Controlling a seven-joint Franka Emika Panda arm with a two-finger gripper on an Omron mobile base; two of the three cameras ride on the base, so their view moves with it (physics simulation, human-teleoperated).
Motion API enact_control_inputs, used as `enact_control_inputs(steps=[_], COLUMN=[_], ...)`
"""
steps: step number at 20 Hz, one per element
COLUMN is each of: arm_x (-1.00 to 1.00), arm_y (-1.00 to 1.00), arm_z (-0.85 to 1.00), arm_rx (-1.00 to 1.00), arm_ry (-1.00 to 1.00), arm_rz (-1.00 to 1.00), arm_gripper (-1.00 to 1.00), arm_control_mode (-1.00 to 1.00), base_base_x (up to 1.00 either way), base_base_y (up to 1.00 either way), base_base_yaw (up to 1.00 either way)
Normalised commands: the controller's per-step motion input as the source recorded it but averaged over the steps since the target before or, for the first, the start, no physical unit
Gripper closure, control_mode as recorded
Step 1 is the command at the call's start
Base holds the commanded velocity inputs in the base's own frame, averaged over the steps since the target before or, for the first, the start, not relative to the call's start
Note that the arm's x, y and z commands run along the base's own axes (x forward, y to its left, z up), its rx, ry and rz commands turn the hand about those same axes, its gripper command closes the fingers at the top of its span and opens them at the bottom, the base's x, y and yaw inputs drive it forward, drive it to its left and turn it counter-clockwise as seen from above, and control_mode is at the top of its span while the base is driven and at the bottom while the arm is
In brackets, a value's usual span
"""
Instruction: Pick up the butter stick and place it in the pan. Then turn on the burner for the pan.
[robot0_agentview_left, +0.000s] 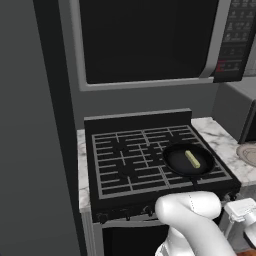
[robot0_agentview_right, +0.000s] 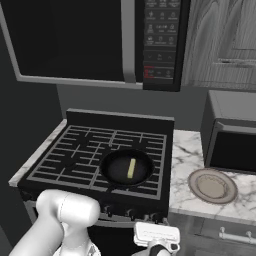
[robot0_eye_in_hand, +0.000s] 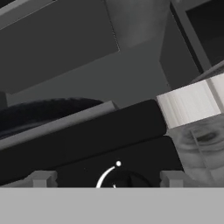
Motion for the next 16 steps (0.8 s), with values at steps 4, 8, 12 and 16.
enact_control_inputs(steps=[4,8,12,16], arm_x=[0.23,0.08,0.0,0.0], arm_y=[-0.04,-0.07,0.0,0.0], arm_z=[-0.02,-0.12,-0.13,-0.13], arm_rx=[0.01,0.0,0.0,0.0], arm_ry=[0.0,0.0,-0.06,-0.06], arm_rz=[0.0,0.0,0.0,0.0], arm_gripper=[-1.0,-1.0,-1.0,-1.0], arm_control_mode=[-1.0,-1.0,-1.0,-1.0], base_base_x=[0.0,0.0,0.0,0.0], base_base_y=[0.0,0.0,0.0,0.0], base_base_yaw=[0.0,0.0,0.0,0.0])
